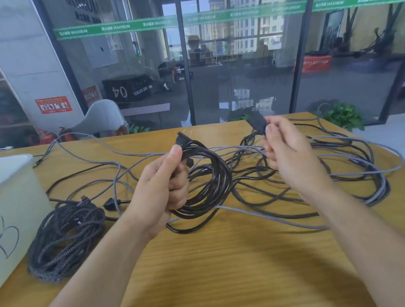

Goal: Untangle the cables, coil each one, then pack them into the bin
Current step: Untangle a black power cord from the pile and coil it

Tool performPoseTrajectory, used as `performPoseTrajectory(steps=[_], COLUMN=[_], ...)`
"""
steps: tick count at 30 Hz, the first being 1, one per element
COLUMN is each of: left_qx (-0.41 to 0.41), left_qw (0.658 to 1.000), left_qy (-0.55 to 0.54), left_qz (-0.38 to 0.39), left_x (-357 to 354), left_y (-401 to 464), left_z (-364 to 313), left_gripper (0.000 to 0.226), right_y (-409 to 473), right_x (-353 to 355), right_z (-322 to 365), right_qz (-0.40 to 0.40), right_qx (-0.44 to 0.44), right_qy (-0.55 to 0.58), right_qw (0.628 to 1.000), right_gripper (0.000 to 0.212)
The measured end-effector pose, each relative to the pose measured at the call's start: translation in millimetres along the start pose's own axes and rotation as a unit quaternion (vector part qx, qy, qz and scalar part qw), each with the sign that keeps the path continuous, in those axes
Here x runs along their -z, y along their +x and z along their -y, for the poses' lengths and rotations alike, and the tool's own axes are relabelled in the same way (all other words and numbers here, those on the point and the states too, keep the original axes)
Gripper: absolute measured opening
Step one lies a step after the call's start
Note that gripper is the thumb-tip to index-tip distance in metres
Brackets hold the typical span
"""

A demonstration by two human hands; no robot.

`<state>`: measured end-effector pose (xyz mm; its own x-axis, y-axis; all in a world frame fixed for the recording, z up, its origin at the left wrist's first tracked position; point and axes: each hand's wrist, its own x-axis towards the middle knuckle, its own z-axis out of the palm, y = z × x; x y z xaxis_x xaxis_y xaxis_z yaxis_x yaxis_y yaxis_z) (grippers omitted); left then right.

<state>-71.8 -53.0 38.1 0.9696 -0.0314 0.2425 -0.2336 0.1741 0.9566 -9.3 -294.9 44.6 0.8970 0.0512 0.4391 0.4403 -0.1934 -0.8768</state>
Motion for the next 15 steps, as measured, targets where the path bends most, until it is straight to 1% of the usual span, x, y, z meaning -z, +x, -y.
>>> performPoseTrajectory(steps=[2, 4, 6, 8, 10, 13, 15], left_qx=[0.007, 0.014, 0.019, 0.023, 0.02, 0.013, 0.007], left_qw=[1.0, 0.999, 0.999, 0.999, 0.999, 1.0, 1.0], left_qy=[-0.02, -0.03, -0.027, -0.021, -0.02, -0.014, -0.003], left_qz=[0.015, 0.029, 0.037, 0.036, 0.027, 0.009, 0.005], left_x=[-1.9, -3.8, -6.4, -8.5, -10.1, -11.9, -12.7], left_y=[-1.7, -2.9, -3.2, -3.6, -3.6, -2.6, -1.9], left_z=[-2.2, -3.5, -2.9, -1.9, -0.9, 1.2, 2.5], left_gripper=[0.038, 0.038, 0.038, 0.038, 0.038, 0.038, 0.039], right_y=[-3.1, -8.6, -14.5, -16.4, -15.6, -15.5, -16.6], right_x=[-6.7, -15.4, -23.3, -27.7, -30.5, -34.0, -36.2], right_z=[-1.4, -1.0, -0.4, -2.7, -6.7, -11.6, -12.9], right_qz=[0.062, 0.107, 0.134, 0.156, 0.171, 0.189, 0.195], right_qx=[0.032, 0.053, 0.056, 0.032, -0.01, -0.076, -0.108], right_qy=[-0.075, -0.087, -0.045, 0.017, 0.064, 0.153, 0.218], right_qw=[0.995, 0.989, 0.988, 0.987, 0.983, 0.967, 0.95], right_gripper=[0.022, 0.021, 0.023, 0.024, 0.022, 0.02, 0.029])
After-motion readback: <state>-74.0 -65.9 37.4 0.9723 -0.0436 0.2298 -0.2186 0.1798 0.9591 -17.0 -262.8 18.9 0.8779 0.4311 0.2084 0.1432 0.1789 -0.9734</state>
